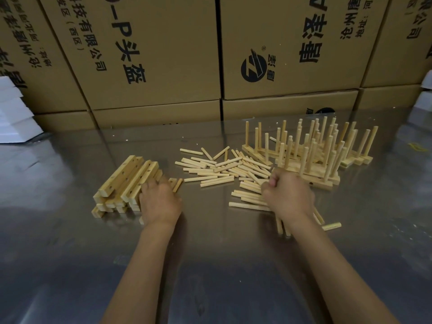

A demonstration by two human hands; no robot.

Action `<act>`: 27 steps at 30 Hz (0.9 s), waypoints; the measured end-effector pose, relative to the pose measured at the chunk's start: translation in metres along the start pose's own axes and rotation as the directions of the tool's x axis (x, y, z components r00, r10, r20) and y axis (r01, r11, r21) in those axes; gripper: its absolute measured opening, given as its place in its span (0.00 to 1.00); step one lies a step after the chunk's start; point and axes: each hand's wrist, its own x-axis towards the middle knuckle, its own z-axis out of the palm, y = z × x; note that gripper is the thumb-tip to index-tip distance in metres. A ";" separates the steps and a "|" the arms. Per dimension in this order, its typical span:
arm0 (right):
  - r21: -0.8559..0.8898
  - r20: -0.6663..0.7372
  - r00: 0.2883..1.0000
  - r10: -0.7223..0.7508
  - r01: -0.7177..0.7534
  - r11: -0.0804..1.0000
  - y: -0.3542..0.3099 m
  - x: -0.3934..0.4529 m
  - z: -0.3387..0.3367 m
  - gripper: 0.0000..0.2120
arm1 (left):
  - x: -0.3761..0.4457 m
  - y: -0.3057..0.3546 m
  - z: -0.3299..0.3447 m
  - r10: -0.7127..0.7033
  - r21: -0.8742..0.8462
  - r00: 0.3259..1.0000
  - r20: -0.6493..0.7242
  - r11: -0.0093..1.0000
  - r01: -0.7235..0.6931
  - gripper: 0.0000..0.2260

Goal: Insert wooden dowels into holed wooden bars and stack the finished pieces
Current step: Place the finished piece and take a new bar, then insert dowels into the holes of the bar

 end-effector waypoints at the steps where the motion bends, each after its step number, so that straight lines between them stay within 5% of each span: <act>1: -0.006 0.027 0.999 -0.035 0.036 0.999 -0.005 -0.004 0.004 0.06 | 0.000 -0.001 0.000 -0.022 0.000 1.000 0.018 1.000 0.022 0.21; 10: -0.021 0.163 0.959 -0.230 0.237 0.971 -0.009 -0.011 0.017 0.04 | 0.002 -0.002 0.001 -0.111 -0.109 0.991 -0.073 0.989 0.103 0.15; 17: -0.021 0.294 0.884 -0.364 0.387 0.922 -0.008 -0.012 0.025 0.04 | 0.004 0.004 -0.001 -0.024 -0.383 0.964 -0.264 0.920 -0.082 0.13; 20: -0.013 0.271 0.883 -0.384 0.402 0.915 -0.010 -0.014 0.025 0.06 | 0.001 0.017 -0.001 0.009 -0.602 0.995 -0.101 0.796 -0.068 0.08; 23: -0.010 0.299 0.866 -0.401 0.423 0.906 -0.010 -0.014 0.024 0.05 | -0.006 0.029 -0.004 0.083 -0.863 0.969 0.233 0.476 0.167 0.13; 27: -0.084 0.308 0.863 -0.400 0.443 0.892 -0.010 -0.015 0.023 0.03 | -0.010 0.033 -0.001 0.216 -0.882 0.881 0.421 0.322 0.343 0.25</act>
